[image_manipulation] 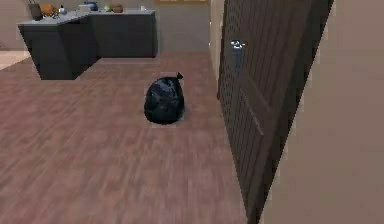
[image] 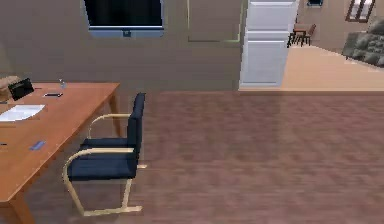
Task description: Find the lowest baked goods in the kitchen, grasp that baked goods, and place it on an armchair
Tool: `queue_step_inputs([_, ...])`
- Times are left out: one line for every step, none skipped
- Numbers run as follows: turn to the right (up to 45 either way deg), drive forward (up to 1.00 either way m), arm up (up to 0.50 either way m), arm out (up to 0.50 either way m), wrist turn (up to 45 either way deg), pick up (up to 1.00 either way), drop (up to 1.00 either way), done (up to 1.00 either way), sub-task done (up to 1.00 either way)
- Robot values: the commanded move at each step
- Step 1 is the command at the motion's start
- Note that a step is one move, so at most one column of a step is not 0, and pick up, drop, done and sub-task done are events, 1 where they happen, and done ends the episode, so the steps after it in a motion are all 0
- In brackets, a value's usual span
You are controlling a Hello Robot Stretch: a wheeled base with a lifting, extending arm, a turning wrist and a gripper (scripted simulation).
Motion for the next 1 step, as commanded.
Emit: queue_step_inputs([0.0,0.15,0.0,0.0,0.0,0.0,0.0,0.0,0.0])
